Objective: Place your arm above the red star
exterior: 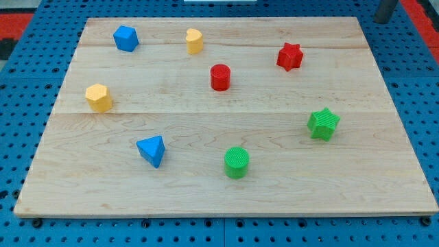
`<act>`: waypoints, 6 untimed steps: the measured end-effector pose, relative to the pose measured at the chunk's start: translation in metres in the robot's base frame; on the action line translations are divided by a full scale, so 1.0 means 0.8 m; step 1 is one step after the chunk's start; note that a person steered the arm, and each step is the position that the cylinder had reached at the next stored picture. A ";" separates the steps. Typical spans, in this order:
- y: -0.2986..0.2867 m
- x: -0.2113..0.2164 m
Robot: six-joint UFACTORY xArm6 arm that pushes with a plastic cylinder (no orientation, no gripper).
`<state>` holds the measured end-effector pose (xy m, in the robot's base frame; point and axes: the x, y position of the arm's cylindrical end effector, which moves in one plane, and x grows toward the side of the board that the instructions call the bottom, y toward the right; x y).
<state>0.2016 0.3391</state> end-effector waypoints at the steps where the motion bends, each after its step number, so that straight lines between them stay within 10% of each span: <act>1: -0.001 0.001; 6: -0.251 0.012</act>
